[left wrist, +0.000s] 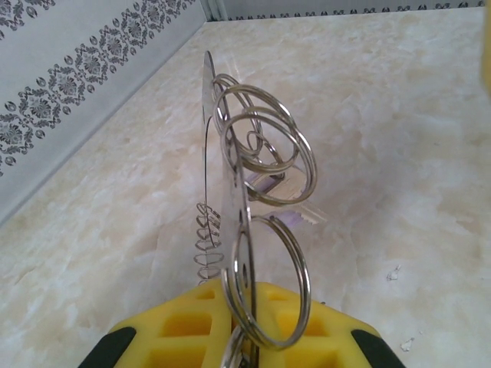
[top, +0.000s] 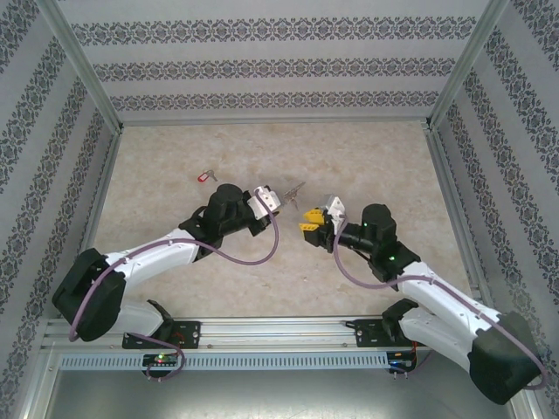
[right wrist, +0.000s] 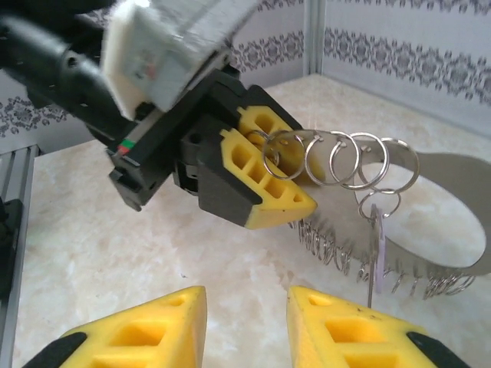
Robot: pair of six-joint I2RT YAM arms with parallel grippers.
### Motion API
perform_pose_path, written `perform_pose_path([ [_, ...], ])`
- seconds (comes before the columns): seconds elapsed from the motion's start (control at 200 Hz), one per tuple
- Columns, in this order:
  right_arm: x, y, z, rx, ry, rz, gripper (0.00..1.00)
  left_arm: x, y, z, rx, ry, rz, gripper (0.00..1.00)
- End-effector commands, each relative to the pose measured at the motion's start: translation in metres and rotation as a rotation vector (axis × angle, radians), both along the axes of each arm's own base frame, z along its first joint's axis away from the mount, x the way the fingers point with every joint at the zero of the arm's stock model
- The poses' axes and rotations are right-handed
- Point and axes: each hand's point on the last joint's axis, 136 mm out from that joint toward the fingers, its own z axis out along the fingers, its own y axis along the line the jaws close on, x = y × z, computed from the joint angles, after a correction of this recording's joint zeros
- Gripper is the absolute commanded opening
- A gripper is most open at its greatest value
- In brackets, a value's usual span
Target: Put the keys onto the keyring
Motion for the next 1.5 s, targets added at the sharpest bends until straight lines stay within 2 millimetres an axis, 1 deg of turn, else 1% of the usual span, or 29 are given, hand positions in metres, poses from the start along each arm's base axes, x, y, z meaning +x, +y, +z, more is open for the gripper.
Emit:
perform_pose_path([
  [0.0,-0.012,0.005,0.008,-0.002,-0.095,0.049,0.34,-0.009,-0.003,0.032,-0.045,-0.053,-0.047,0.00],
  [0.095,-0.011,0.010,0.024,0.068,-0.094,0.053,0.34,-0.015,-0.002,0.040,-0.046,-0.086,-0.068,0.00],
  [0.2,-0.010,0.019,0.033,0.099,-0.080,0.087,0.35,-0.020,-0.002,0.049,-0.057,-0.107,-0.094,0.00],
  [0.265,-0.009,0.024,0.039,0.124,-0.075,0.101,0.36,-0.023,-0.005,0.051,-0.060,-0.108,-0.115,0.00],
  [0.405,-0.001,0.025,0.060,0.192,-0.077,0.074,0.38,-0.023,-0.009,0.053,-0.048,-0.109,-0.116,0.00],
  [0.474,-0.004,0.028,0.073,0.224,-0.084,0.101,0.38,-0.022,-0.010,0.054,-0.058,-0.115,-0.111,0.00],
  [0.549,-0.003,0.028,0.079,0.241,-0.085,0.102,0.37,-0.023,-0.012,0.059,-0.069,-0.123,-0.115,0.00],
  [0.644,0.002,0.027,0.075,0.236,-0.070,0.075,0.40,-0.024,-0.015,0.063,-0.081,-0.127,-0.122,0.00],
  [0.794,0.006,0.032,0.068,0.217,-0.031,0.087,0.42,-0.027,-0.017,0.066,-0.102,-0.115,-0.130,0.00],
  [0.904,0.010,0.032,0.069,0.215,-0.031,0.075,0.46,-0.028,-0.017,0.069,-0.110,-0.120,-0.131,0.00],
  [1.264,0.011,0.032,0.060,0.193,-0.004,0.071,0.46,-0.031,-0.015,0.072,-0.123,-0.140,-0.132,0.00],
  [1.493,0.008,0.025,0.056,0.182,-0.043,0.041,0.47,-0.031,-0.013,0.072,-0.116,-0.151,-0.127,0.00],
])
